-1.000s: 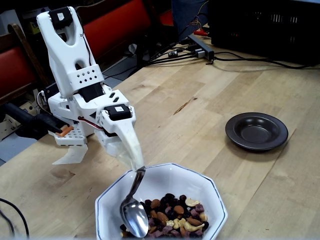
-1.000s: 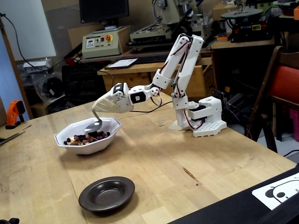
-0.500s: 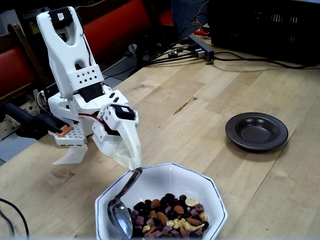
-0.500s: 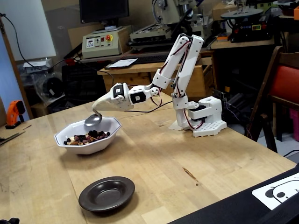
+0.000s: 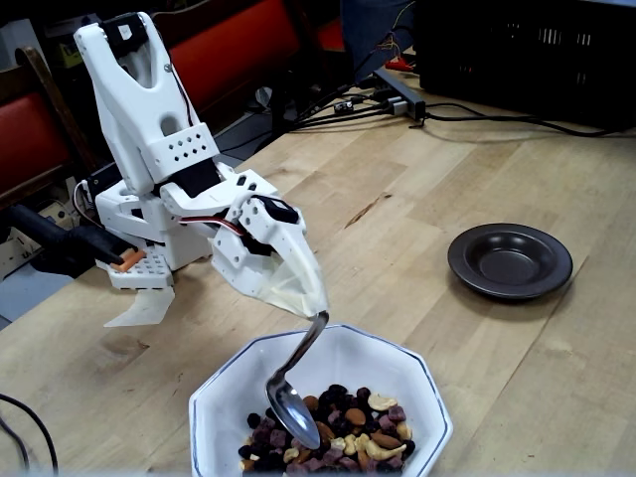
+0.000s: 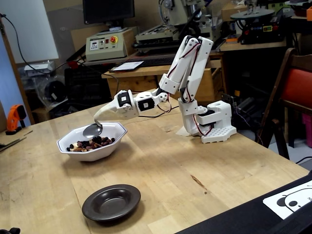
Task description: Use spoon to transfer food from the white bowl to brown plate
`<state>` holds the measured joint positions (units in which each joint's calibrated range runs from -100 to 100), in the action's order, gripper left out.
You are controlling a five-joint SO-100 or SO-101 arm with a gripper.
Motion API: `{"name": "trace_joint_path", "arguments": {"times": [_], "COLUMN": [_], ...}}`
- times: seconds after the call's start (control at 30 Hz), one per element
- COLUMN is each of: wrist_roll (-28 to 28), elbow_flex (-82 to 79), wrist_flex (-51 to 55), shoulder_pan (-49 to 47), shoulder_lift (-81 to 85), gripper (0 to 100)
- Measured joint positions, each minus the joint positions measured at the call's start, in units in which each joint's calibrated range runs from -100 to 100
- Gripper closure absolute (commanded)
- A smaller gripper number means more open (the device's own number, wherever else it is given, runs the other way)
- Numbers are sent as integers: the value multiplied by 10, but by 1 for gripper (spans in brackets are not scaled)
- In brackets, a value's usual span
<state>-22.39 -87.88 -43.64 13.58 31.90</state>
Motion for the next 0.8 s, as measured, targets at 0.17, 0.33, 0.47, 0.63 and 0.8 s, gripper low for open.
{"name": "trace_joint_path", "arguments": {"times": [0.17,0.33,0.47,0.63,0.8], "wrist_roll": [0,0,0,0,0], "elbow_flex": [0,0,0,0,0], "wrist_flex": [0,0,0,0,0], "shoulder_pan": [-1,-1,8,52,75], "shoulder_lift": [0,0,0,0,0], "gripper": [98,98,98,98,97]}}
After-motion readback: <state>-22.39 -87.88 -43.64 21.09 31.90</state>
